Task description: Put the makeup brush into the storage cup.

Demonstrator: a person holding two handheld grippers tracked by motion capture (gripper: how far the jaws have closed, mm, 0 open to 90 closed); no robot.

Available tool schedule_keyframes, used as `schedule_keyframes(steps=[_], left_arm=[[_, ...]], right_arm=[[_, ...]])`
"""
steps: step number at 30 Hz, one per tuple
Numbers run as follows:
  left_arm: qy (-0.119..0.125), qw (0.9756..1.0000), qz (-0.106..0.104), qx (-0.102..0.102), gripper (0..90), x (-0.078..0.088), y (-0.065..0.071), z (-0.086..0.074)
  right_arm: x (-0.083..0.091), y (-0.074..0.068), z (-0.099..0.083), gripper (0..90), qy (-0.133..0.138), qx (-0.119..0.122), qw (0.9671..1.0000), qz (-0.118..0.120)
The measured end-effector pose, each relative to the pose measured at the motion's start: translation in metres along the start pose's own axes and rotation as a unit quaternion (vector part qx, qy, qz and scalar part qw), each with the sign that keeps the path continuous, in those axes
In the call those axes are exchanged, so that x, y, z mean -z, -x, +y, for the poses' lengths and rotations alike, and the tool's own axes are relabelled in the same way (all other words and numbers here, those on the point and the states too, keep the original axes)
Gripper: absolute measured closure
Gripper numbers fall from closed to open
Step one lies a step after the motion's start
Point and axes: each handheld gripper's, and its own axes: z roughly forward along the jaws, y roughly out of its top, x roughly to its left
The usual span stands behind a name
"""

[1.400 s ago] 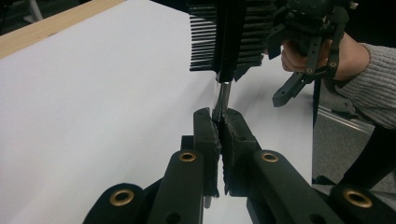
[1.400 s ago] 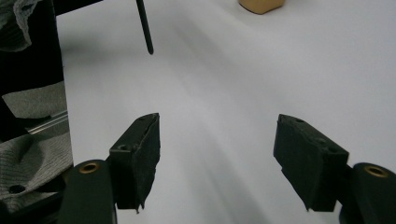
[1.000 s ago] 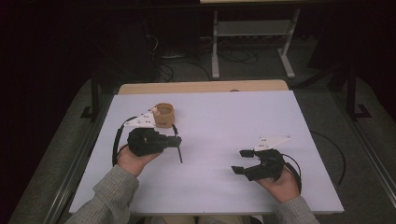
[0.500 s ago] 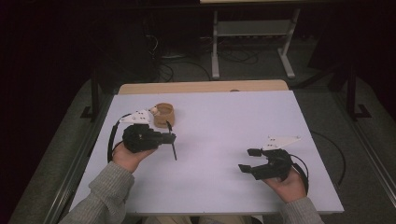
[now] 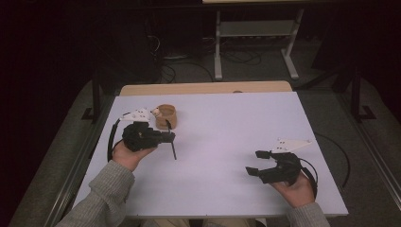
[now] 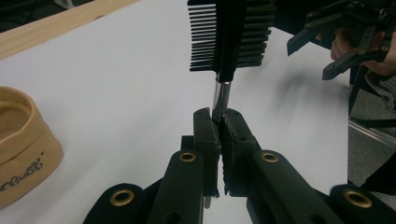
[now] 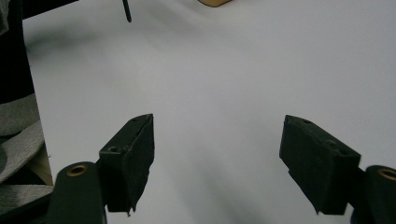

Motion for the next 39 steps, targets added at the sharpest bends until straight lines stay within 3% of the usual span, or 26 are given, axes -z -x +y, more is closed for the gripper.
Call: schedule_keyframes(steps=[4,10,23,30,34,36,39], left_arm=[[-0.006,0.9999,0.004,0.009,85.7,-0.003,-0.006,-0.001],[-0.01,0.9999,0.005,0.008,85.8,-0.004,-0.012,-0.001],[-0.015,0.9991,0.024,0.031,85.8,-0.001,-0.036,0.001],[-0.015,0.999,0.036,0.024,85.8,-0.001,-0.046,0.017],[-0.02,0.9988,0.041,0.02,85.9,0.001,-0.051,0.025],[-0.014,0.9984,0.042,0.035,85.9,0.003,-0.055,0.028],[-0.018,0.9981,0.047,0.036,86.0,0.003,-0.058,0.03]], right_arm=[[0.0,0.001,-0.001,24.8,-0.003,-0.003,1.0,-0.003],[0.002,-0.001,-0.001,25.0,-0.006,0.01,0.9998,-0.016],[0.005,0.0,0.0,25.5,0.008,-0.001,0.9998,-0.016],[0.004,-0.001,0.001,25.9,0.005,0.01,0.9997,-0.022],[0.002,0.001,0.0,25.9,0.003,0.003,0.9998,-0.021],[0.004,0.002,-0.001,25.9,0.004,-0.001,0.9997,-0.024],[0.004,0.001,-0.002,26.1,0.005,0.002,0.9996,-0.029]])
